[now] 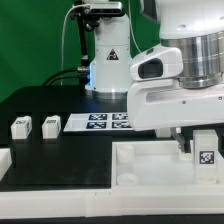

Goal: Assemble one leg

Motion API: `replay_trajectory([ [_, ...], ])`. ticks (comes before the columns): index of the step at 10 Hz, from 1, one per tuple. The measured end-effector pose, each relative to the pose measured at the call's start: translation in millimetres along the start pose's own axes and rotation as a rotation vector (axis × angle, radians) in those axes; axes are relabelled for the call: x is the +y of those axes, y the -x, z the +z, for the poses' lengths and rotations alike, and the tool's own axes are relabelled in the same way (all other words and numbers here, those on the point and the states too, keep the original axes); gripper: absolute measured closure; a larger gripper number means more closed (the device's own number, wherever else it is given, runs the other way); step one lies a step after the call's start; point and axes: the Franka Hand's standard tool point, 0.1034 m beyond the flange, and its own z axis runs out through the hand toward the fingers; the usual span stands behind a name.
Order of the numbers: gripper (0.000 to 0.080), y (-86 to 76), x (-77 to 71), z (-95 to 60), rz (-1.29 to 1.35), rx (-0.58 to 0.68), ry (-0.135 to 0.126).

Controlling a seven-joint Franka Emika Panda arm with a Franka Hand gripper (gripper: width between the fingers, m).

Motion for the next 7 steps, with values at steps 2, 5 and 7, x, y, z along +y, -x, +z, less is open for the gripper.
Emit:
replay_trajectory([
  [2, 0.0506, 0.2, -0.4, 0.1, 0.184, -0.001, -0.004],
  [5, 0.0506, -0.5, -0.6, 1.3, 0.608, -0.023, -0.044],
  [7, 0.0506, -0.7, -0.5, 2.2, 0.944, -0.026, -0.107],
])
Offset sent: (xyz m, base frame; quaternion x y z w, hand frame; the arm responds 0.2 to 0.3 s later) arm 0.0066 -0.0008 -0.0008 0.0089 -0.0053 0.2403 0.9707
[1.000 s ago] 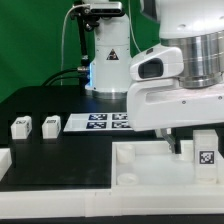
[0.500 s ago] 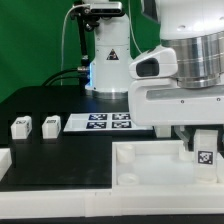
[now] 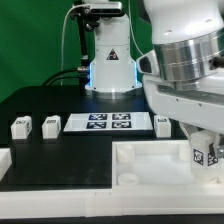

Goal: Assemble one leg

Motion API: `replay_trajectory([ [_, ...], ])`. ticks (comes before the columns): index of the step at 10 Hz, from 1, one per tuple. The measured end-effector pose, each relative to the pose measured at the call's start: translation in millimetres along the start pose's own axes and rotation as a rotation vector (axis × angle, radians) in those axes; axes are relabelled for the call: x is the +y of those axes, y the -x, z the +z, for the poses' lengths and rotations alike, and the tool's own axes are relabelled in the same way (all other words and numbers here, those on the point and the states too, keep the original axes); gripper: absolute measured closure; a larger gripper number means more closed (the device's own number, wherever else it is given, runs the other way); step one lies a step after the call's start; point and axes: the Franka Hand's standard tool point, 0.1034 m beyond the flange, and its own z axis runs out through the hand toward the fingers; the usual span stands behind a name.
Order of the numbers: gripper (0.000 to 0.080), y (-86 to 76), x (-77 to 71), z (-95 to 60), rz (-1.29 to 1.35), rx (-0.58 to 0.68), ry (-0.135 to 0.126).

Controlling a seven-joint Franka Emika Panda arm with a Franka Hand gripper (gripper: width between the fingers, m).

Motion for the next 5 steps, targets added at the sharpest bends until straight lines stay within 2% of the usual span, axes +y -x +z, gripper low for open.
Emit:
replay_trajectory([
  [3, 0.0506, -0.4, -0.8, -0.1, 0.152, -0.019, -0.011],
  [5, 0.026, -0.5, -0.3, 0.7, 0.103, -0.019, -0.011],
])
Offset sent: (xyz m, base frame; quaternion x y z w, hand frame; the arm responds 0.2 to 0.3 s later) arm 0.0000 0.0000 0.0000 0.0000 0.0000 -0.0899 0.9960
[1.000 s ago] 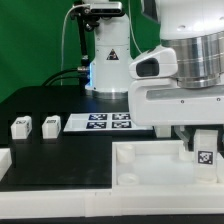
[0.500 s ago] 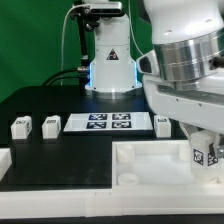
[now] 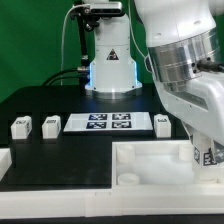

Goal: Assemble one leg

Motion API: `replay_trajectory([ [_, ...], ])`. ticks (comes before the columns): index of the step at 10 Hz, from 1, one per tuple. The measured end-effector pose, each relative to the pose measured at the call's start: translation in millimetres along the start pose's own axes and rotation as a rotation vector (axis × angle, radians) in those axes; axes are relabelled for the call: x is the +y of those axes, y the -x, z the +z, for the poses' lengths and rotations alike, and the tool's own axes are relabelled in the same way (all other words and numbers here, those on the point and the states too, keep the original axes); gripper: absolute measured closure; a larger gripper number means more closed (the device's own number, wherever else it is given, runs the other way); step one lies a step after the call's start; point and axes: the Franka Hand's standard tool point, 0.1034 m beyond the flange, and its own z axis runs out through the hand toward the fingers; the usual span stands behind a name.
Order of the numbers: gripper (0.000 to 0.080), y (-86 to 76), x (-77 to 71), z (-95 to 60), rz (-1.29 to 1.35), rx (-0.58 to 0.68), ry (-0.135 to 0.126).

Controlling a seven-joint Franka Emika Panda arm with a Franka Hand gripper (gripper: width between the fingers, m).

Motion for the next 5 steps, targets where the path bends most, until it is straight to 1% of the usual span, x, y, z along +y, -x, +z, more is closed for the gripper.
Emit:
replay_trajectory([
  [1, 0.0184, 0.0, 0.9, 1.4, -0.063, -0.003, 0.007],
  [2, 0.0184, 0.7, 1.2, 1.4, -0.227, 0.017, 0.023],
  [3, 0.0157, 4.9, 1.1, 1.8, -0.365, 0.041, 0.04],
  [5, 0.0151, 1.3, 2.0, 2.6, -0.581, 0.035, 0.044],
])
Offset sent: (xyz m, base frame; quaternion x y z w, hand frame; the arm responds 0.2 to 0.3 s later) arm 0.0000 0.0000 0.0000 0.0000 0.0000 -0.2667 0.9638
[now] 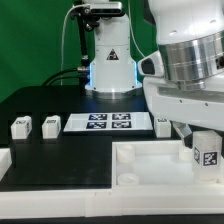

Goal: Assemble one leg

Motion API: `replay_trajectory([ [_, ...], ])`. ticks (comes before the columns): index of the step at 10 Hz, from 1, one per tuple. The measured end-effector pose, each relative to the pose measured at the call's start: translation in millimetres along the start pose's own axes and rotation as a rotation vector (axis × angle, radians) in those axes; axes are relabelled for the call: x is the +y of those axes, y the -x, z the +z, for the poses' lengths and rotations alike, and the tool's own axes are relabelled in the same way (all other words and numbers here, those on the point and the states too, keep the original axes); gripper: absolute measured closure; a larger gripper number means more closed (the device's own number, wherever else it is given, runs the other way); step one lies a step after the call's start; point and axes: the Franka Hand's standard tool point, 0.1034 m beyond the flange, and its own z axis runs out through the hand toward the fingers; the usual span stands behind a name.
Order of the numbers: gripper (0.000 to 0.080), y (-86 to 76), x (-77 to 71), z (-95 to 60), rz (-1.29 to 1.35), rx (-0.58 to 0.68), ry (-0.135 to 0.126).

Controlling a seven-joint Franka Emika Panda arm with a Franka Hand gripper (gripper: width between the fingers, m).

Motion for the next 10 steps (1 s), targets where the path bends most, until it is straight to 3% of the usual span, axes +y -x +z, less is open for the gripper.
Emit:
replay_trajectory([
  [2, 0.015, 0.0, 0.0, -0.1, -0.217, 0.002, 0.003],
  [3, 0.015, -0.7, -1.9, -1.9, -0.395, 0.031, 0.035],
  [4, 0.015, -2.8, -4.6, -3.2, -0.604, 0.063, 0.047],
  [5, 0.015, -4.4, -4.4, -2.4, -0.765, 0.083, 0.049],
  [7, 0.015, -4.0, -4.5, -1.2, -0.74, 0.096, 0.041],
  [8, 0.025, -4.1, -4.4, -1.1, -0.724, 0.096, 0.039],
  [9, 0.025, -3.6, -4.7, -0.8, -0.634, 0.096, 0.034],
  [10, 0.0431, -3.8, -4.0, -0.4, -0.536, 0.096, 0.028],
])
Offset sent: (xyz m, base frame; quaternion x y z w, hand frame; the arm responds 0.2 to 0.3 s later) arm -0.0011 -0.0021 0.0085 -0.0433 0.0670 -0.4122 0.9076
